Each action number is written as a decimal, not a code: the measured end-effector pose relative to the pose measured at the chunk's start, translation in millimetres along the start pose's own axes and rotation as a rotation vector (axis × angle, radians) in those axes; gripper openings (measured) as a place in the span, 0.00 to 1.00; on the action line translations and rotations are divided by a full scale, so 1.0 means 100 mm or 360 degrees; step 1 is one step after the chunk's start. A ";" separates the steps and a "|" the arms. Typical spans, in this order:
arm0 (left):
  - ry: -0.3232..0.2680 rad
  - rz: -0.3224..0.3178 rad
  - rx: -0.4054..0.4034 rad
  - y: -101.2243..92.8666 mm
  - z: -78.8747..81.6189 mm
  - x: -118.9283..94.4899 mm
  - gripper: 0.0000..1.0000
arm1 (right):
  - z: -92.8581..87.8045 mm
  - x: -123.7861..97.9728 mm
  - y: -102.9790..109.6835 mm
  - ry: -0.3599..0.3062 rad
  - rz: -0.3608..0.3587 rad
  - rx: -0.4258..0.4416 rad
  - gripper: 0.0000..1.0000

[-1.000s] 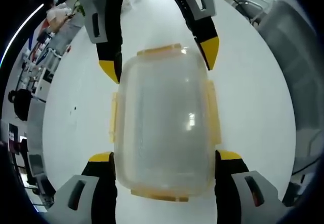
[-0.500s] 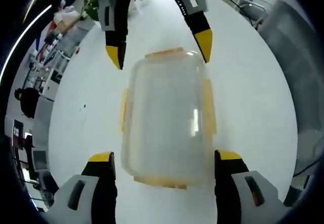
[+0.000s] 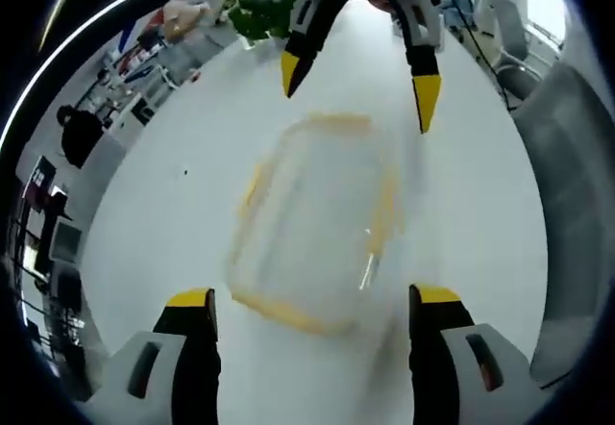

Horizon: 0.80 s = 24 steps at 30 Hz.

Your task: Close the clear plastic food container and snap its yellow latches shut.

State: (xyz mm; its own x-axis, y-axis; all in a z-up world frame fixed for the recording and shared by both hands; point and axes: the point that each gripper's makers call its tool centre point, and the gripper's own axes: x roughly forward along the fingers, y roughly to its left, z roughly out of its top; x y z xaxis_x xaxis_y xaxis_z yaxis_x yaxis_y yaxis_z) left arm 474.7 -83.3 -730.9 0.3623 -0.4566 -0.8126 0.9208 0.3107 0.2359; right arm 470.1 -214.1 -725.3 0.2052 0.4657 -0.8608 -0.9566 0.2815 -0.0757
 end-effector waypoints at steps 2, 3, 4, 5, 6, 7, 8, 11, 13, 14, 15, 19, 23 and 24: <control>-0.0038 0.0036 -0.0062 -0.01 0.03 -0.05 0.80 | 0.01 -0.01 0.05 -0.0041 -0.0012 0.0050 0.81; -0.0062 0.0050 -0.0093 -0.01 0.05 -0.07 0.80 | 0.02 -0.02 0.08 -0.0064 -0.0020 0.0062 0.81; -0.0078 0.0071 -0.0120 -0.02 0.06 -0.11 0.81 | 0.02 -0.03 0.10 -0.0072 -0.0026 0.0068 0.81; -0.0095 0.0084 -0.0138 -0.03 0.07 -0.13 0.81 | 0.01 -0.04 0.12 -0.0077 -0.0034 0.0074 0.81; -0.0114 0.0100 -0.0157 -0.04 0.08 -0.16 0.81 | 0.01 -0.06 0.13 -0.0095 -0.0052 0.0095 0.81; -0.0120 0.0104 -0.0169 -0.05 0.07 -0.18 0.81 | 0.02 -0.07 0.14 -0.0115 -0.0061 0.0119 0.81; -0.0123 0.0105 -0.0207 -0.08 0.06 -0.19 0.81 | 0.02 -0.09 0.16 -0.0141 -0.0064 0.0168 0.81; -0.0142 0.0092 -0.0308 -0.17 0.02 -0.23 0.82 | -0.01 -0.14 0.18 -0.0160 -0.0118 0.0234 0.79; -0.0168 0.0103 -0.0347 -0.20 0.01 -0.26 0.83 | 0.01 -0.18 0.23 -0.0216 -0.0127 0.0300 0.80; -0.0173 0.0105 -0.0369 -0.22 0.01 -0.28 0.83 | 0.01 -0.19 0.26 -0.0224 -0.0128 0.0309 0.80; -0.0185 0.0109 -0.0399 -0.25 0.00 -0.31 0.83 | -0.01 -0.21 0.30 -0.0225 -0.0136 0.0303 0.80; -0.0223 0.0123 -0.0455 -0.35 -0.04 -0.38 0.82 | -0.01 -0.27 0.38 -0.0263 -0.0165 0.0338 0.80; -0.0256 0.0146 -0.0469 -0.46 -0.05 -0.47 0.82 | 0.00 -0.36 0.44 -0.0314 -0.0208 0.0382 0.80; -0.0280 0.0157 -0.0484 -0.49 -0.04 -0.50 0.82 | -0.01 -0.38 0.47 -0.0317 -0.0217 0.0385 0.80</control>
State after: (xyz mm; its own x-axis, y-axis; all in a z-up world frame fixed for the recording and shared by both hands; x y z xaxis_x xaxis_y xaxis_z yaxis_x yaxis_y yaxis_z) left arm 410.6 -72.5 -704.2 0.4910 -0.5400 -0.6836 0.8045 0.5822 0.1178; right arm 417.1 -218.8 -696.8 0.3873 0.5579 -0.7340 -0.8454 0.5325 -0.0413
